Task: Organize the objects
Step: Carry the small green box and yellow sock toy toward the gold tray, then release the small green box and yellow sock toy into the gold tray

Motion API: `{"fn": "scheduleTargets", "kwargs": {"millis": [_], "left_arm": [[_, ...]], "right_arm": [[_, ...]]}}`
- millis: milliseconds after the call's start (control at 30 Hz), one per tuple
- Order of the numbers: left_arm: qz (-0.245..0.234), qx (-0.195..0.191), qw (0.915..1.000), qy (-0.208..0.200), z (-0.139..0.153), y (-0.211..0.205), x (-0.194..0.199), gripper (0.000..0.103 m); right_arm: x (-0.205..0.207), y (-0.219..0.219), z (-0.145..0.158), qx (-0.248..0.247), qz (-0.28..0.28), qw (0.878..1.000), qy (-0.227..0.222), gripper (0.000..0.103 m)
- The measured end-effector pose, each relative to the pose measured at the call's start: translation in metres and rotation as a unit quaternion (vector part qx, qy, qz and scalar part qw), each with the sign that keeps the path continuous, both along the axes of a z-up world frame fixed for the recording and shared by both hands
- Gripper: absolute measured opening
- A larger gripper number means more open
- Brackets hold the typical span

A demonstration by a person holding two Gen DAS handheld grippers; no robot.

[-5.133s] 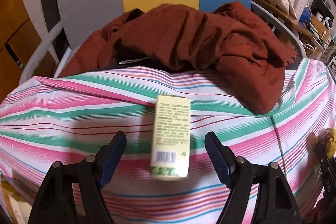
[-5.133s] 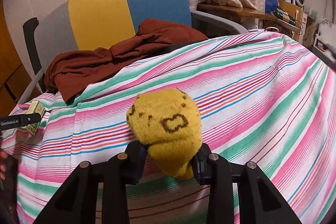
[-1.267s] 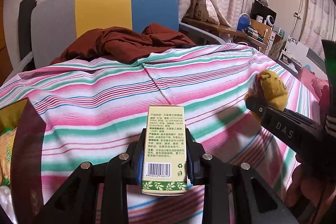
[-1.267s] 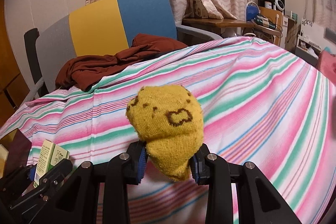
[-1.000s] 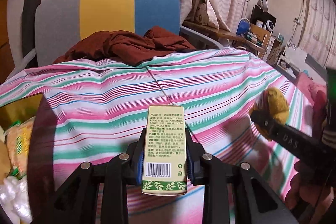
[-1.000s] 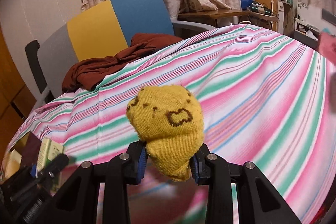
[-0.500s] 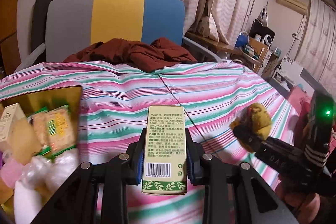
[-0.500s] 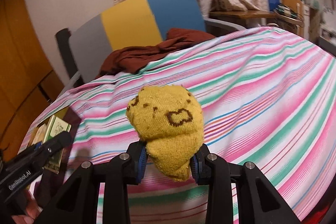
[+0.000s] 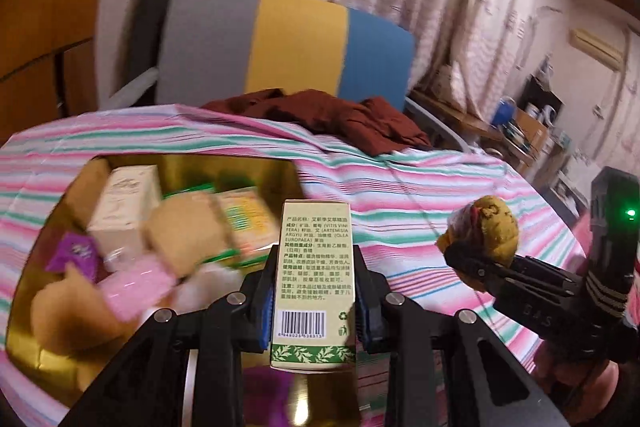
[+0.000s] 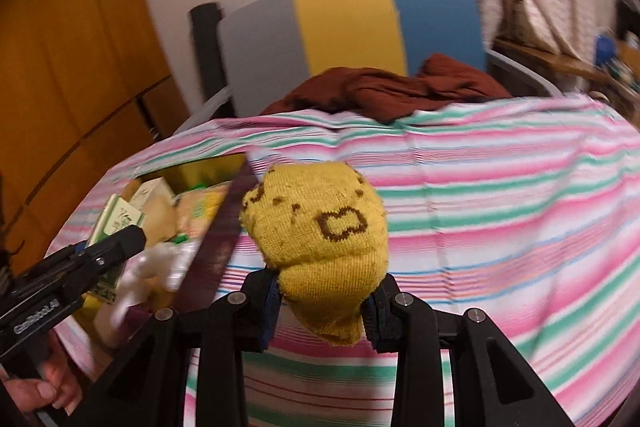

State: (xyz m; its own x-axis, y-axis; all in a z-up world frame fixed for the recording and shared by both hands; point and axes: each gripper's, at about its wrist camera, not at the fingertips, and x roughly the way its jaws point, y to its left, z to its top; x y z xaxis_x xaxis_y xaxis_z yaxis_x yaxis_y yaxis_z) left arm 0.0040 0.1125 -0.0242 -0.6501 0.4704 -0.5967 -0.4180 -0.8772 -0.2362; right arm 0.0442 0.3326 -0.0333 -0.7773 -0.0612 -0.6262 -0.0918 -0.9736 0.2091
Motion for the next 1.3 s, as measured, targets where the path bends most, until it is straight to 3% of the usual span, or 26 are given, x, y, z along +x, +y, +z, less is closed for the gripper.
{"fn": "scheduleTargets", "kwargs": {"millis": [233, 433, 800, 1067, 1167, 1300], "left_arm": [[0.070, 0.008, 0.9975, -0.009, -0.007, -0.057, -0.011, 0.030], [0.102, 0.003, 0.9945, -0.021, -0.015, -0.092, -0.012, 0.030], [0.125, 0.005, 0.9914, -0.038, -0.021, -0.118, -0.020, 0.030], [0.120, -0.015, 0.9917, -0.045, -0.024, -0.118, -0.030, 0.030], [0.114, -0.030, 0.9908, -0.065, -0.030, -0.115, -0.037, 0.034], [0.124, -0.038, 0.9887, -0.075, -0.033, -0.114, -0.037, 0.045]], "right_arm": [[-0.022, -0.064, 0.018, 0.017, 0.080, 0.997, -0.001, 0.034], [-0.031, -0.105, 0.020, 0.035, 0.127, 0.991, -0.016, 0.035], [-0.036, -0.142, 0.012, 0.065, 0.155, 0.985, -0.046, 0.036], [-0.039, -0.143, 0.004, 0.049, 0.156, 0.984, -0.063, 0.036], [-0.041, -0.139, 0.000, 0.031, 0.149, 0.986, -0.067, 0.057], [-0.040, -0.136, -0.002, 0.026, 0.140, 0.988, -0.064, 0.062]]}}
